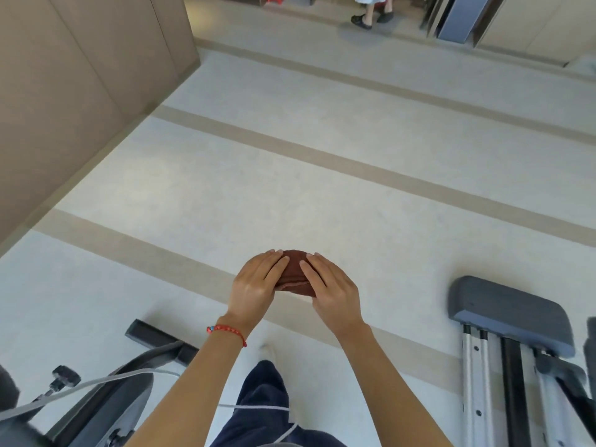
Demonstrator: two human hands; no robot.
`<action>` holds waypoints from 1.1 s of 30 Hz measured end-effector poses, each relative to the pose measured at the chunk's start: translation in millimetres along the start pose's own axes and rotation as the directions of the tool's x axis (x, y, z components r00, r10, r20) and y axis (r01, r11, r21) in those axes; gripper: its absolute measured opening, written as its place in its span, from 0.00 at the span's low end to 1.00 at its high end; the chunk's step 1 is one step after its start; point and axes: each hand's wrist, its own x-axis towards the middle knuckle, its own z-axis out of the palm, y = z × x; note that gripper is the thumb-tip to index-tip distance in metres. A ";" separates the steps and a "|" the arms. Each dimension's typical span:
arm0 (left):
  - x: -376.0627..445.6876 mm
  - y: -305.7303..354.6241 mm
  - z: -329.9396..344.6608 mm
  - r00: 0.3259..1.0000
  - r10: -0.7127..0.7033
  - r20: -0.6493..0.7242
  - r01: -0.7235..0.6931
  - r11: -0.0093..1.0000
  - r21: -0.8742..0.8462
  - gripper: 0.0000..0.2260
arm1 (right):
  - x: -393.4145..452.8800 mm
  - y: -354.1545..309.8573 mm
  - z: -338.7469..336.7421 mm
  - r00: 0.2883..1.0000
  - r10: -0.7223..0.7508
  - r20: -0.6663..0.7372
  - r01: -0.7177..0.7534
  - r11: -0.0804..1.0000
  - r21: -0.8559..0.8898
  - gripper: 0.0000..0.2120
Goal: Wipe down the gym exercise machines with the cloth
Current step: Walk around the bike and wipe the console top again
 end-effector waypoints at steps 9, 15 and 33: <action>65.3 -76.3 42.0 1.000 -0.015 -0.006 0.015 1.000 -0.026 0.19 | 74.6 38.1 65.1 1.000 0.023 0.005 -0.023 1.000 -0.012 0.24; 98.6 -105.0 69.8 0.999 -0.032 0.022 0.033 0.999 -0.043 0.21 | 106.7 68.6 93.0 1.000 0.014 0.006 -0.014 1.000 -0.015 0.25; 215.0 -147.6 165.7 0.977 -0.212 -0.034 0.214 0.973 0.083 0.19 | 213.7 211.7 174.0 0.986 -0.169 0.008 0.167 0.978 0.126 0.23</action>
